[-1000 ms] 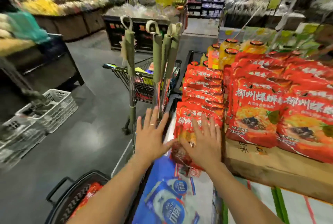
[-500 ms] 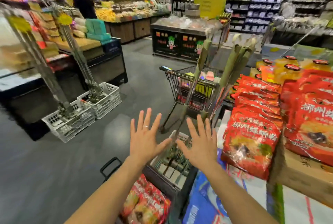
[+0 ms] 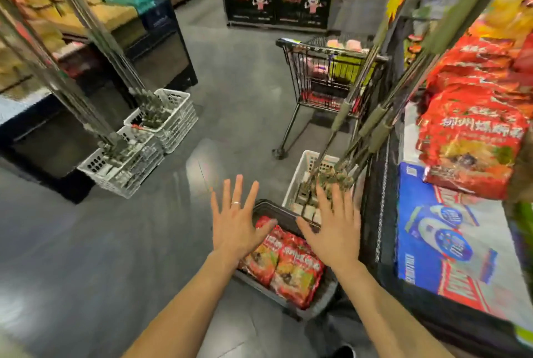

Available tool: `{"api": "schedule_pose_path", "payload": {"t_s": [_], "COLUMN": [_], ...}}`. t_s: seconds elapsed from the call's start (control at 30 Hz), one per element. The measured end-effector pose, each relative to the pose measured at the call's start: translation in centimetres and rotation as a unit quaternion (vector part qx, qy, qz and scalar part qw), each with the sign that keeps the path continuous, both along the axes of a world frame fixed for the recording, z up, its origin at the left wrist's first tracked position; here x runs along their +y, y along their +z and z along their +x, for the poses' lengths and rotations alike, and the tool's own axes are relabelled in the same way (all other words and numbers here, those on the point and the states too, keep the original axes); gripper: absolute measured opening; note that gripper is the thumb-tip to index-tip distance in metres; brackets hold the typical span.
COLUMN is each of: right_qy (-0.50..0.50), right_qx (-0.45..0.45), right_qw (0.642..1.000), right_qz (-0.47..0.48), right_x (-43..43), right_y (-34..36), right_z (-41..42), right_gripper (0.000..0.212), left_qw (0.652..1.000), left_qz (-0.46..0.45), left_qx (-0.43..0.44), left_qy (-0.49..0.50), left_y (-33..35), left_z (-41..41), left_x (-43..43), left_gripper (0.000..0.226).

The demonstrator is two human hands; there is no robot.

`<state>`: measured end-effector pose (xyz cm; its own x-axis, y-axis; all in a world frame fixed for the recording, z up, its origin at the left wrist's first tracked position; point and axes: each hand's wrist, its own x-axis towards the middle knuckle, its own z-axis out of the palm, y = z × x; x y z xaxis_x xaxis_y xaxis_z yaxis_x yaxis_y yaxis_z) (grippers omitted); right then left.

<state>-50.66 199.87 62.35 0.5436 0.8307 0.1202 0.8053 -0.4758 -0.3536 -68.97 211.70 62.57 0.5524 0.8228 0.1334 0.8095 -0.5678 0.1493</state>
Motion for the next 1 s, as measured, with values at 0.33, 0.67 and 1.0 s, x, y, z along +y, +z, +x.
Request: {"api": "schedule_pose_path", "payload": {"t_s": [0.33,0.67,1.0], "right_qy": [-0.061,-0.111,-0.223], "right_qx": [0.1,0.201,0.318], "right_qw": [0.986,0.959,0.897], "right_qz": [-0.12,-0.166,-0.21], "right_x": [-0.1,2.0,3.9], "right_y": [-13.3,-31.1,-49.6], "right_z": [0.8,1.7,-1.0], "right_gripper": [0.086,0.076,0.086], "left_qw": [0.985,0.96,0.931], "left_qz": [-0.143,-0.23,-0.312], "left_qx": [0.084,0.151,0.188], "left_qy": [-0.057,-0.057,0.011], "left_y": [-12.6,-29.4,-48.9], "left_z": [2.8,5.2,4.0], "left_x": [1.8,7.0,14.6], "left_gripper": [0.094,0.107,0.109]}}
